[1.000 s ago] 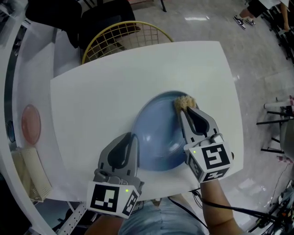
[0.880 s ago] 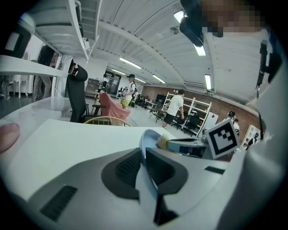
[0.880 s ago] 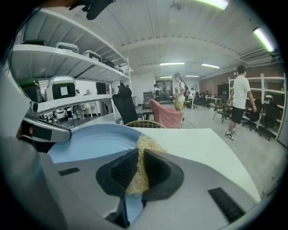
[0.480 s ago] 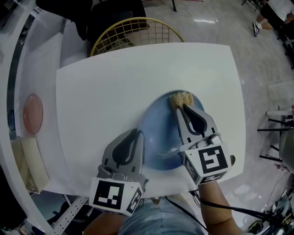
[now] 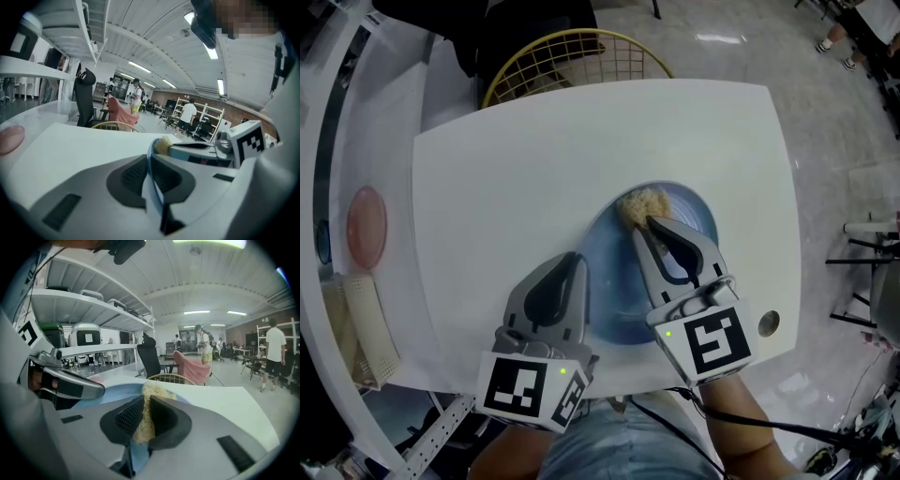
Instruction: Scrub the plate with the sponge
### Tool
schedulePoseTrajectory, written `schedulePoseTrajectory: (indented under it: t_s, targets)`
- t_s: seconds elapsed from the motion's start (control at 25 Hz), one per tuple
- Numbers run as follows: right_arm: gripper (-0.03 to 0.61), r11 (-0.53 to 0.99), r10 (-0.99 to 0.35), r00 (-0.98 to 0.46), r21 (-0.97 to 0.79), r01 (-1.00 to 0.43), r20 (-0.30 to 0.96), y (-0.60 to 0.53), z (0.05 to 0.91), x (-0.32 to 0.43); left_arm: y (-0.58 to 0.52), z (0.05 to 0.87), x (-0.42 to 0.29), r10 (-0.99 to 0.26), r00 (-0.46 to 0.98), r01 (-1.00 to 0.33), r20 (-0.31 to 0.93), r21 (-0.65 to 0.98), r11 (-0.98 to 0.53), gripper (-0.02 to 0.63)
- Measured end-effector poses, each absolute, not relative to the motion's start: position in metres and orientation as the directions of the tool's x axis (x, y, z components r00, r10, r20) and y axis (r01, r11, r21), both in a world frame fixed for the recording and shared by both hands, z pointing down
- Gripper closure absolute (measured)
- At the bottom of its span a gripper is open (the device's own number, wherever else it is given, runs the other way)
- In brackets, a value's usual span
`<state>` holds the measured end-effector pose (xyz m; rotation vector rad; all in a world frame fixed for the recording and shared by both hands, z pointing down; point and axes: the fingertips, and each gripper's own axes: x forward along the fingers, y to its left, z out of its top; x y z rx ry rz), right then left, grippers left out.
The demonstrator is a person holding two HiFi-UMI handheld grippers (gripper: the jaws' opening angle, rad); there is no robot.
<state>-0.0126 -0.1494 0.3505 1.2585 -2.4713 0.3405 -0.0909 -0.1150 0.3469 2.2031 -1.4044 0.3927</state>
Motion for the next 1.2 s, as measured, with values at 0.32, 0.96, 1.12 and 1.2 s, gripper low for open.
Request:
schedulePoseTrajectory:
  t_s: [0.32,0.96,1.12,1.2]
  targets:
    - [0.531,0.651,-0.681,-0.624,-0.074,-0.756,0.382,-0.123,0.346,-0.032,-0.113,0.350,-0.087,-0.759,0.426,-0.905,0.492,0.249,-0.346,0.583]
    - [0.531,0.735,-0.571,-0.725,-0.155,-0.661,0.385,-0.057,0.352,-0.037,-0.106,0.345,-0.077,-0.760,0.424,-0.905,0.492,0.248,-0.345,0.583]
    - [0.531,0.741,-0.552,-0.736,-0.173,-0.649,0.392,-0.048,0.356,-0.037,-0.107,0.345,-0.078,-0.760,0.423,-0.906,0.494,0.245,-0.345,0.583]
    - [0.532,0.744,-0.543,-0.740,-0.181,-0.643,0.397,-0.044,0.360,-0.037,-0.109,0.347,-0.079,-0.761,0.421,-0.907,0.493,0.242,-0.345,0.583]
